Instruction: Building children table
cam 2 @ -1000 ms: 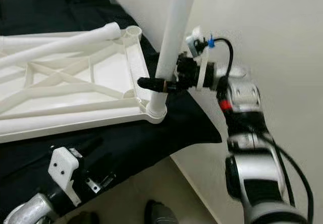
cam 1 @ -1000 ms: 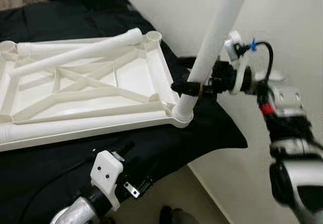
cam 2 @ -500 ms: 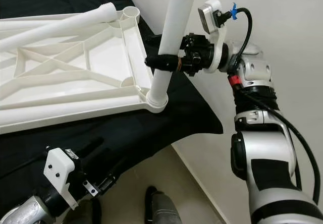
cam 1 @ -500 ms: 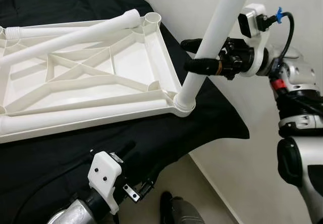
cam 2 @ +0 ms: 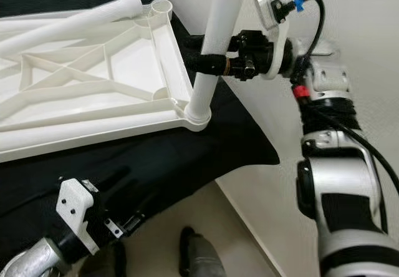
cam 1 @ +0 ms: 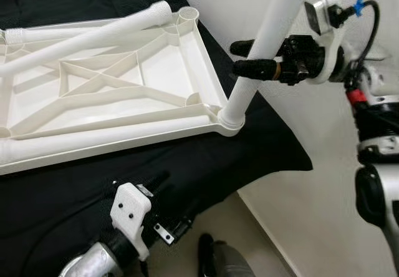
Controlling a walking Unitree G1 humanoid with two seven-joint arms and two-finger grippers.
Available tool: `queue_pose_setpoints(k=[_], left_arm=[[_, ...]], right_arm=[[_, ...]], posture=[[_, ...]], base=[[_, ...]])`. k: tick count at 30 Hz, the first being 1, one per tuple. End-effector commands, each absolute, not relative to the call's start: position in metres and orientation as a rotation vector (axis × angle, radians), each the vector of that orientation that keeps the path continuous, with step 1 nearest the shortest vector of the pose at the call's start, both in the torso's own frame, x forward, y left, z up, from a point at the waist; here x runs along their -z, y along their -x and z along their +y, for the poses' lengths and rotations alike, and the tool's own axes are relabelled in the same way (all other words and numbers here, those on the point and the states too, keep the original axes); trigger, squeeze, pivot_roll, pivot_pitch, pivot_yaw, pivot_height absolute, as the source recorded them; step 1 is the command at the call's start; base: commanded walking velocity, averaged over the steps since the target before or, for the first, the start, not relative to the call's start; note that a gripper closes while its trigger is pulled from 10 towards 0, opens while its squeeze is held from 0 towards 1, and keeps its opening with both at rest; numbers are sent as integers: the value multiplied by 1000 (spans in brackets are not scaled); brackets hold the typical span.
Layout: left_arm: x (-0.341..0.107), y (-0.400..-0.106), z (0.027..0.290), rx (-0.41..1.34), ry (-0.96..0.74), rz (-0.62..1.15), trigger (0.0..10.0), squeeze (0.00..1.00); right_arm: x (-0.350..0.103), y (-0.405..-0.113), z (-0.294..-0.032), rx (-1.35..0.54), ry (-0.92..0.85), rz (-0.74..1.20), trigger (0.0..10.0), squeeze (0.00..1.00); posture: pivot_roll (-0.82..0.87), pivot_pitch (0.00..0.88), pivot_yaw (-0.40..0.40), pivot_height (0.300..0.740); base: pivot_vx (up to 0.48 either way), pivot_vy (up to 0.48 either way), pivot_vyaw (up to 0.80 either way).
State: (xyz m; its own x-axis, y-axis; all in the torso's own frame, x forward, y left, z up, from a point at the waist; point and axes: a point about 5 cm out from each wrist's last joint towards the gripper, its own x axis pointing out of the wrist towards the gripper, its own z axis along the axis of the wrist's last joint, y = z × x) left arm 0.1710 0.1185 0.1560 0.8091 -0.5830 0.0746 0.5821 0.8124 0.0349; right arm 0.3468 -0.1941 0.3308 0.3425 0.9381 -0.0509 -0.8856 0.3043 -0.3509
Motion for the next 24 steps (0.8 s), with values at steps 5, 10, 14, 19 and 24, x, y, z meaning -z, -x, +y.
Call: queue_pose_setpoints(k=[5,10,14,19,24], left_arm=[[-142,-179,117,612,-3,-73,10000,0],[-134,-194,114,618,-18,-67,10000,0],[-127,-205,116,603,-30,-64,10000,0],[-125,-213,117,575,-48,-77,10000,0],[-123,-212,119,572,-54,-86,10000,0]], right_arm=[[-189,-325,-178,-259,197,113,0,0],[-132,-302,-132,-199,134,239,0,0],[-144,-324,-119,-293,141,163,0,0],[-159,-336,-117,-307,146,111,0,0],[-183,-324,-106,-391,115,46,10000,498]], posture=[[-69,146,-137,740],[-18,86,-148,740],[-19,19,-151,740],[-15,4,-144,740],[-11,21,-126,740]], base=[[0,0,0],[0,0,0],[0,0,0],[0,0,0],[0,0,0]])
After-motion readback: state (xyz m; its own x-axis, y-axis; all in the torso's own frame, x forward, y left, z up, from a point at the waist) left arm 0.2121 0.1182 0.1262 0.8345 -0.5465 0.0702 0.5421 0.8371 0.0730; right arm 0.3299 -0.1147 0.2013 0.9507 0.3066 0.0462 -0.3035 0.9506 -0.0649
